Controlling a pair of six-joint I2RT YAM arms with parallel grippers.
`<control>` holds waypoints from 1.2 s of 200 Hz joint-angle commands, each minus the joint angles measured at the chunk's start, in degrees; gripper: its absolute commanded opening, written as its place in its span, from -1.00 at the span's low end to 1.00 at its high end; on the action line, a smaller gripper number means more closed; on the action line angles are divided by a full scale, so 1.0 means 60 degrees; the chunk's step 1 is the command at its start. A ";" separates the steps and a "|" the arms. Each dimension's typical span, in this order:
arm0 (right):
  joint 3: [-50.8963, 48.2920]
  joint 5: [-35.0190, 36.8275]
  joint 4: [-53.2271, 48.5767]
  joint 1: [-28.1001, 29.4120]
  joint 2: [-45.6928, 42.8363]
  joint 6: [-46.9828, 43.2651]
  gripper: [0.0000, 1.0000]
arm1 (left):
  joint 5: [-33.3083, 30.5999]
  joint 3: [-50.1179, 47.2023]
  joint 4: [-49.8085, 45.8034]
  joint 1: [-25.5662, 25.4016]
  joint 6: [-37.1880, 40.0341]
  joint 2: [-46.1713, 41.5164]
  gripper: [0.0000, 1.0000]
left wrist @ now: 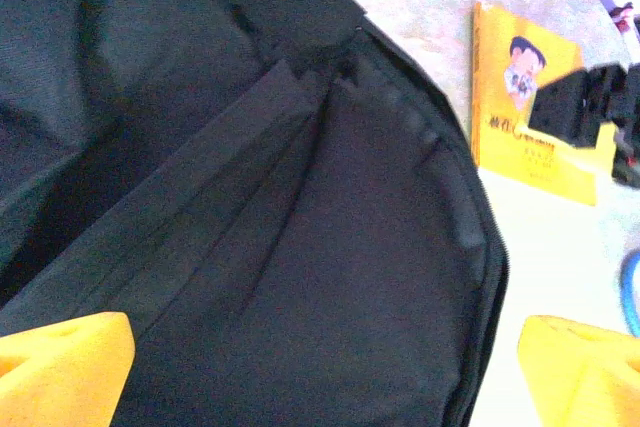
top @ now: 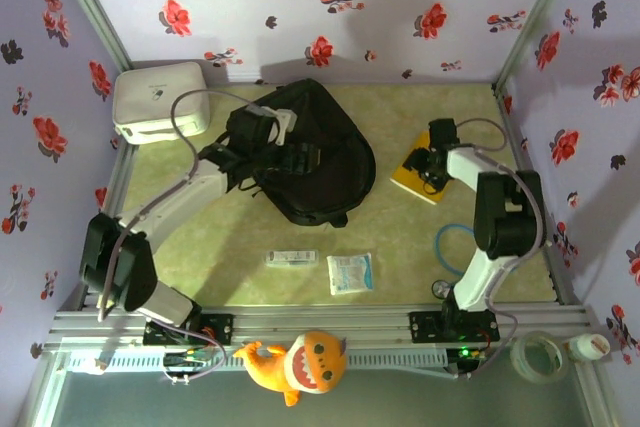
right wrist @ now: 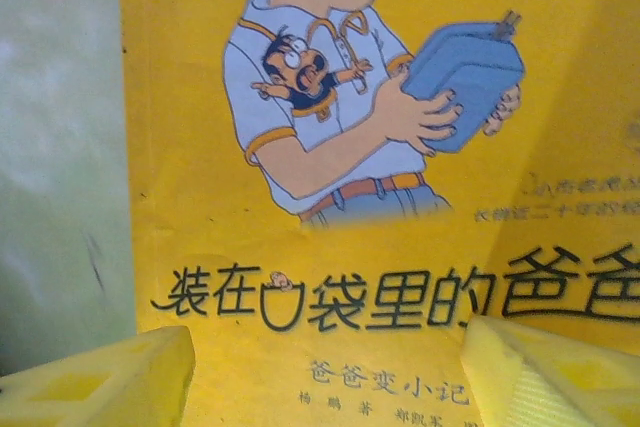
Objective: Pack the student bag
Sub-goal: Move the book to the top-right of the table, then pick up the book from the middle-right of the table.
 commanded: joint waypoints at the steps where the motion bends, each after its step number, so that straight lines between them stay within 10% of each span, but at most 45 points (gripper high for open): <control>1: -0.1704 -0.0320 -0.1331 0.0083 -0.0906 0.0589 0.45 | 0.0255 0.0975 -0.0157 -0.0450 0.0159 0.0750 0.97; 74: -0.2884 0.0168 -0.0807 0.0016 -0.4506 0.0991 0.45 | 0.0130 0.4066 -0.0660 -0.2066 -0.0851 0.4015 0.93; 240: -0.2172 -0.0287 -0.1113 -0.1690 -0.2105 -0.0312 0.01 | 0.0938 0.9257 -0.3030 -0.3529 -0.1790 0.9088 0.44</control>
